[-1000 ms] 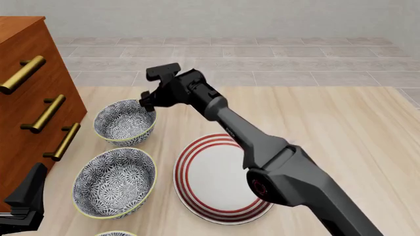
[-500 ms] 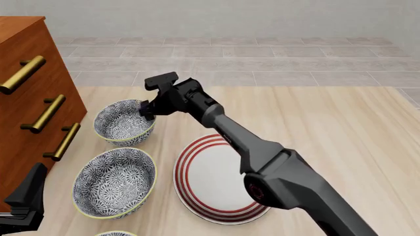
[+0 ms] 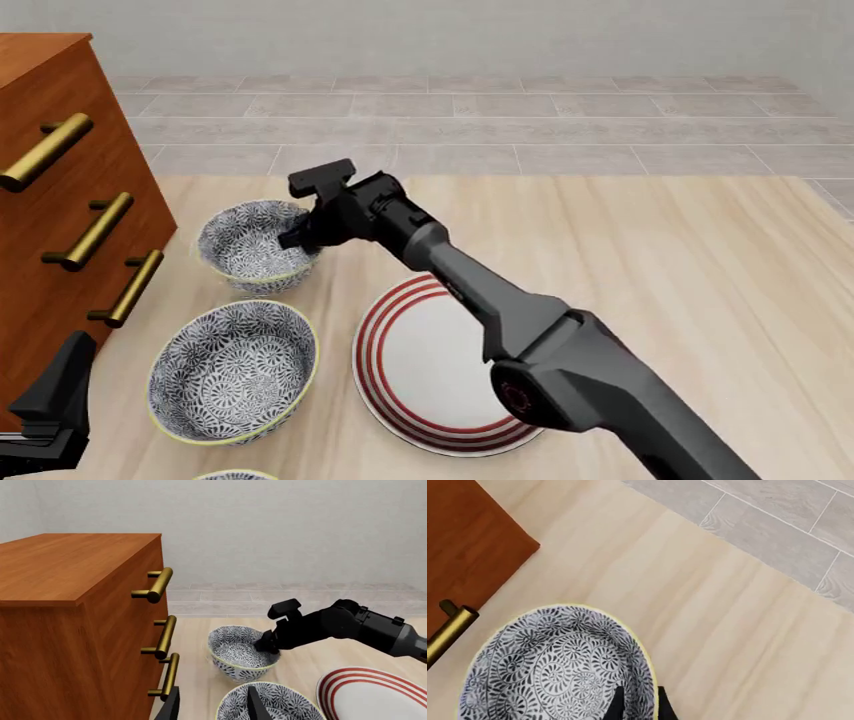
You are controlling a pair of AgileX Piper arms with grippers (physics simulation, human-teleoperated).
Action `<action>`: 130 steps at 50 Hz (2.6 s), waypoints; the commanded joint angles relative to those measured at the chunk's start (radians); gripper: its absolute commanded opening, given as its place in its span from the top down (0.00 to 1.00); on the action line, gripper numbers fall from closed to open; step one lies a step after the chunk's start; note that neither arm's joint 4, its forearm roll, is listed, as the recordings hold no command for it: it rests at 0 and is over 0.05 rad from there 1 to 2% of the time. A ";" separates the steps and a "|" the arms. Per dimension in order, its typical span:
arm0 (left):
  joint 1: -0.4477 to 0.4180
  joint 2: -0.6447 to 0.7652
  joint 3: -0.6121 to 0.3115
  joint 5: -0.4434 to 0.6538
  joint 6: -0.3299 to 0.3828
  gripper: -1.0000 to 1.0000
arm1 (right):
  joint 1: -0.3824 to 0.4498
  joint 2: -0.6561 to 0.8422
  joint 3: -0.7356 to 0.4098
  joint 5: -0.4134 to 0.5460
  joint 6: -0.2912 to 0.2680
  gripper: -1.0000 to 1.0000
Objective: Pick up the bowl and put it in the front on the plate.
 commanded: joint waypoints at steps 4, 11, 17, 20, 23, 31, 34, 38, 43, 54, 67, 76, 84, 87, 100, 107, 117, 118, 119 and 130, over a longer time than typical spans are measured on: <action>0.000 0.000 0.000 0.000 0.000 0.00 | 0.010 -0.003 0.002 -0.010 0.008 1.00; 0.000 0.000 0.000 0.000 0.000 0.00 | -0.024 -0.013 0.002 -0.008 -0.014 1.00; 0.000 0.000 0.000 0.000 0.000 0.00 | -0.052 -0.026 0.002 -0.002 -0.037 1.00; 0.000 0.000 0.000 0.000 0.000 0.00 | -0.061 -0.032 0.002 0.001 -0.043 1.00; 0.000 0.000 0.000 0.000 0.000 0.00 | -0.067 -0.039 0.002 0.003 -0.045 1.00; 0.000 0.000 0.000 0.000 0.000 0.00 | -0.070 -0.058 0.003 0.012 -0.049 1.00; 0.000 0.000 0.000 0.000 0.000 0.00 | -0.068 -0.067 0.003 0.016 -0.047 1.00; 0.000 0.000 0.000 0.000 0.000 0.00 | -0.068 -0.073 0.001 0.016 -0.038 1.00; 0.000 0.000 0.000 0.000 0.000 0.00 | -0.069 -0.086 0.002 0.023 -0.036 1.00; 0.000 0.000 0.000 0.000 0.000 0.00 | -0.078 -0.114 0.002 0.040 -0.042 1.00; 0.000 0.000 0.000 0.000 0.000 0.00 | -0.091 -0.155 0.002 0.062 -0.055 1.00; 0.000 0.000 0.000 0.000 0.000 0.00 | -0.097 -0.193 0.003 0.074 -0.030 1.00; 0.000 0.000 0.000 0.000 0.000 0.00 | -0.113 -0.218 0.004 0.087 -0.021 1.00; 0.000 0.000 0.000 0.000 0.000 0.00 | -0.112 -0.235 0.011 0.089 -0.021 1.00; 0.000 0.000 0.000 0.000 0.000 0.00 | -0.134 -0.607 0.658 -0.215 -0.013 1.00; 0.000 0.000 0.000 0.000 0.000 0.00 | -0.134 -0.730 0.827 -0.283 -0.001 1.00; 0.000 0.000 0.000 0.000 0.000 0.00 | -0.151 -0.869 1.047 -0.376 0.029 1.00; 0.000 0.000 0.000 0.000 0.000 0.00 | -0.144 -0.884 1.074 -0.387 0.043 1.00; 0.000 0.000 0.000 0.000 0.000 0.00 | -0.145 -0.897 1.101 -0.400 0.045 1.00; 0.000 0.000 0.000 0.000 0.000 0.00 | -0.144 -0.988 1.270 -0.481 0.083 1.00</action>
